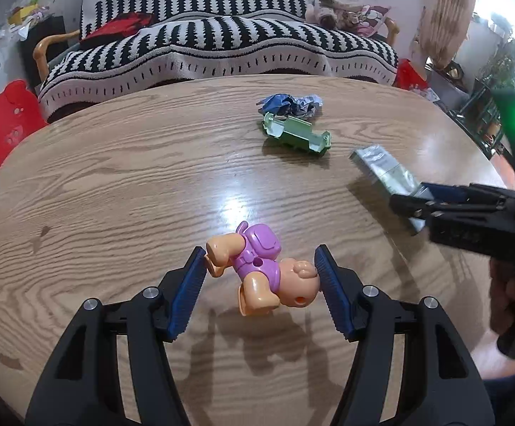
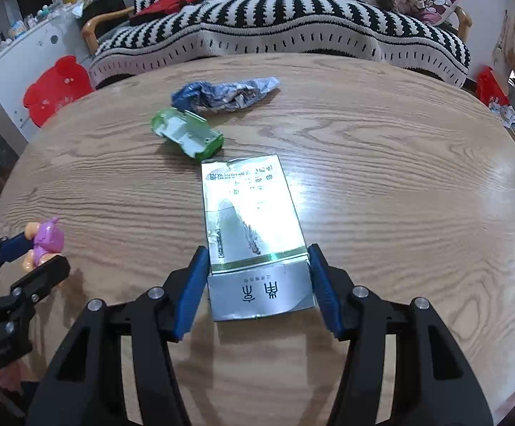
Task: Collect trash
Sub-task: 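Carry toy and packet over the black bin and open both tools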
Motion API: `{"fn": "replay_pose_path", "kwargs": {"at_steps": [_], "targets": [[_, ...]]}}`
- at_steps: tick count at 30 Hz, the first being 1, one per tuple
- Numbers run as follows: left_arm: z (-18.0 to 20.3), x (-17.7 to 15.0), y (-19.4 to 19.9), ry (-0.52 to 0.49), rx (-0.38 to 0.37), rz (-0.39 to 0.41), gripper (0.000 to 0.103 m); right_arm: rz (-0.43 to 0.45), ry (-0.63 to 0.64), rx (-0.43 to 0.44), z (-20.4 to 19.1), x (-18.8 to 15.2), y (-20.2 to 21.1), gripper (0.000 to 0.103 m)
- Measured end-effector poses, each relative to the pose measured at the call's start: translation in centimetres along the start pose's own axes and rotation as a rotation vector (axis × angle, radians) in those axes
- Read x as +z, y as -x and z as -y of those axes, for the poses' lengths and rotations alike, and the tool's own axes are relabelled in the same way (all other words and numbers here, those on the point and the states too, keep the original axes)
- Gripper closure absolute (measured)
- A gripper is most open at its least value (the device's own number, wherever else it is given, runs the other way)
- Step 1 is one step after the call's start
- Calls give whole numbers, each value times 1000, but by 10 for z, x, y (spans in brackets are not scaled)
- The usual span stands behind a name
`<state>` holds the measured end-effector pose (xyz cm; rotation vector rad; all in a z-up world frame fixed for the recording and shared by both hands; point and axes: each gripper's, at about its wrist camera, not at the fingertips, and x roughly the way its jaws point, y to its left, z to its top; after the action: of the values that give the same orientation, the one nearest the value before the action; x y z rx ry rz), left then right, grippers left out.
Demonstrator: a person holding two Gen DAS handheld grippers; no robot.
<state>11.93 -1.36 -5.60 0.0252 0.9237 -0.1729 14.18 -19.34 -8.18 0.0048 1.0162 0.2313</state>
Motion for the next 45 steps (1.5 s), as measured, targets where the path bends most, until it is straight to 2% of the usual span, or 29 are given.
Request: {"fn": "replay_pose_path", "kwargs": {"at_steps": [7, 13, 20, 27, 33, 37, 45], "targets": [[3, -25, 32, -66, -12, -14, 42, 41, 60, -18, -23, -35, 63, 47], [14, -56, 62, -89, -68, -37, 42, 77, 70, 39, -48, -69, 106, 47], [32, -95, 93, -149, -98, -19, 41, 64, 67, 120, -68, -138, 135, 47], [37, -139, 103, -183, -113, -63, 41, 24, 54, 192, -72, -186, 145, 47], [49, -170, 95, -223, -156, -142, 42, -66, 41, 219, -73, -219, 133, 47], [59, -180, 86, -266, -168, -177, 42, -108, 38, 232, -75, -224, 126, 47], [62, -177, 82, -261, -178, -192, 41, -121, 18, 263, -69, -222, 127, 47]]}}
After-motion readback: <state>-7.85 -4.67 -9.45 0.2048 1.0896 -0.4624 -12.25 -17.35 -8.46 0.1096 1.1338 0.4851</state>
